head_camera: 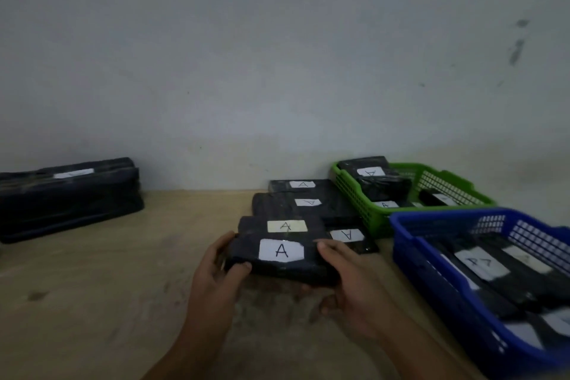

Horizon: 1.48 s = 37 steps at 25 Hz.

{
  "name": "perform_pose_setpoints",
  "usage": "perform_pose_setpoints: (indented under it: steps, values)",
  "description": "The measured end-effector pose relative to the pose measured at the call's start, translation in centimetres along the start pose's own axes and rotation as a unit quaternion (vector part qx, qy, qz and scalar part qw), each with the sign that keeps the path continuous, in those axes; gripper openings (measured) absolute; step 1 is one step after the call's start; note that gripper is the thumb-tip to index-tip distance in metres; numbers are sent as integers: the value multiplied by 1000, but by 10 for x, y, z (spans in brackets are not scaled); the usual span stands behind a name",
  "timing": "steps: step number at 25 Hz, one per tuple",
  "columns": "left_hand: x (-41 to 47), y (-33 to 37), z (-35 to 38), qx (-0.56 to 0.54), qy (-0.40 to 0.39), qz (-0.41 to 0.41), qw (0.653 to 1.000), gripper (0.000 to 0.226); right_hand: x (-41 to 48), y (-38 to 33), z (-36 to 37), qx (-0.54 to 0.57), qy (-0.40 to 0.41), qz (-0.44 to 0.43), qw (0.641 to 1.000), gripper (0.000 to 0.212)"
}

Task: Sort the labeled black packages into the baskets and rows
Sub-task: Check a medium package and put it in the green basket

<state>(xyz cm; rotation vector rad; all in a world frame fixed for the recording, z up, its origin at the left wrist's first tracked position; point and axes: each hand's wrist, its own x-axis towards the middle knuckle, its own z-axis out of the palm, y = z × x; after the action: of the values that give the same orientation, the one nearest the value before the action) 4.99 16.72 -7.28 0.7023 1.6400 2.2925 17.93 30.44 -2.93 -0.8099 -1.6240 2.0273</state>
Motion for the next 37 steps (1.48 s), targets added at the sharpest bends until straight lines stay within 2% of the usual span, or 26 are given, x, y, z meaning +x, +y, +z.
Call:
perform_pose_setpoints:
  steps: [2, 4, 7, 13, 17, 20, 22, 25, 28, 30, 32, 37]
  values:
    - [-1, 0, 4, -91, 10, -83, 992, 41, 7, 7, 0, -32, 17, -17, 999, 13]
    - [1, 4, -3, -145, 9, -132, 981, 35, 14, 8, 3, -51, 32, -32, 998, 16]
    - [8, 5, -18, -93, -20, -158, 983, 30, 20, 5, 13, -98, 18, -50, 994, 14]
    - [15, -1, -23, -19, -26, -132, 991, 28, 20, 23, 20, -46, -28, -45, 997, 18]
    - [13, 0, -20, -47, -77, -161, 983, 24, 22, 23, 13, -31, -14, -86, 996, 34]
    - [13, -1, -22, -34, -93, -160, 982, 25, 26, 28, 10, -18, -44, -80, 996, 22]
    - [13, -1, -25, -26, -85, -153, 984, 24, 30, 30, 7, 21, -95, -45, 994, 18]
    - [14, -2, -24, -41, -69, -156, 985, 23, 31, 28, 2, 54, -153, -26, 986, 42]
    - [14, 0, -22, -68, -84, -179, 978, 23, 30, 26, 2, 62, -131, -60, 988, 29]
    - [12, 2, -22, -73, -131, -188, 971, 28, 30, 26, 1, 55, -107, -74, 990, 31]
    - [10, 2, -22, -52, -148, -172, 973, 33, 28, 23, -1, 42, -102, -74, 991, 31]
    - [9, -1, -24, -14, -147, -144, 979, 33, 26, 19, 0, 59, -118, -10, 991, 30]
